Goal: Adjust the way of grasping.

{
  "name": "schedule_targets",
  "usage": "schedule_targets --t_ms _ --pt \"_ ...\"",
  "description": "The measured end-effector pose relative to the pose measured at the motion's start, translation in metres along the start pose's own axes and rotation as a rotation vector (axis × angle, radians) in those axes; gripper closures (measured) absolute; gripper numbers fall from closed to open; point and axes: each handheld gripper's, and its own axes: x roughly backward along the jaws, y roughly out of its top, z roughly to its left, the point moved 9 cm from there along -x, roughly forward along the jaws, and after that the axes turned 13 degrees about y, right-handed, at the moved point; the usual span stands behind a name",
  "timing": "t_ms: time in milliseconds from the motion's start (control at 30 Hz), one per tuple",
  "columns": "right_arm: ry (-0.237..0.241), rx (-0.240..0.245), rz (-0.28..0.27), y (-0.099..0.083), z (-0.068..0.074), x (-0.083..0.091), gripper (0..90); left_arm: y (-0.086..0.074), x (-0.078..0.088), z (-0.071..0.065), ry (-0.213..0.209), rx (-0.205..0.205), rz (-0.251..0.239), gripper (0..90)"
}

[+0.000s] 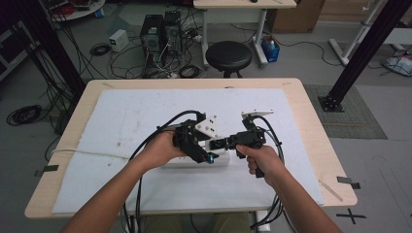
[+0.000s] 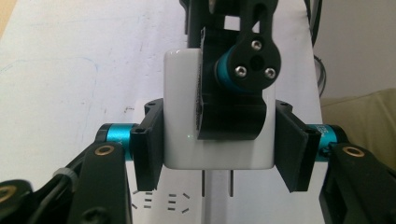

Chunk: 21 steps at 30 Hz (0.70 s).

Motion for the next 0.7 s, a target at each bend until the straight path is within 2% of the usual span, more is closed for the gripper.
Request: schedule_targets --t_ms 33,200,300,367,433,533,600,700 --pt "0.004 0.001 0.001 0.0 0.0 0.0 57.7 0.0 0.0 0.0 0.003 0.005 -0.001 42.5" --pt "0.023 -0.016 -0.027 0.001 -0.003 -0.001 59.8 -0.001 -0.002 0.0 0.033 -0.022 0.01 42.5" --pt "0.005 0.011 -0.032 0.001 -0.005 -0.001 60.9 -0.002 -0.004 0.0 0.044 -0.026 0.028 42.2" --pt "-0.02 0.035 -0.028 0.001 -0.006 -0.001 62.0 -0.004 -0.004 0.0 0.031 0.001 0.044 40.8" --pt "-0.054 0.051 -0.03 0.001 -0.01 0.002 62.1 -0.008 -0.005 0.005 0.055 0.029 0.072 27.8" --pt "-0.083 0.081 -0.033 0.001 -0.012 0.009 62.1 -0.019 -0.002 0.01 0.054 0.07 0.098 25.7" --pt "-0.105 0.104 -0.035 0.002 -0.013 0.013 62.1 -0.028 0.001 0.015 0.055 0.112 0.13 19.6" --pt "-0.152 0.149 -0.036 0.003 -0.016 0.022 62.1 -0.045 0.006 0.021 0.057 0.165 0.169 19.6"
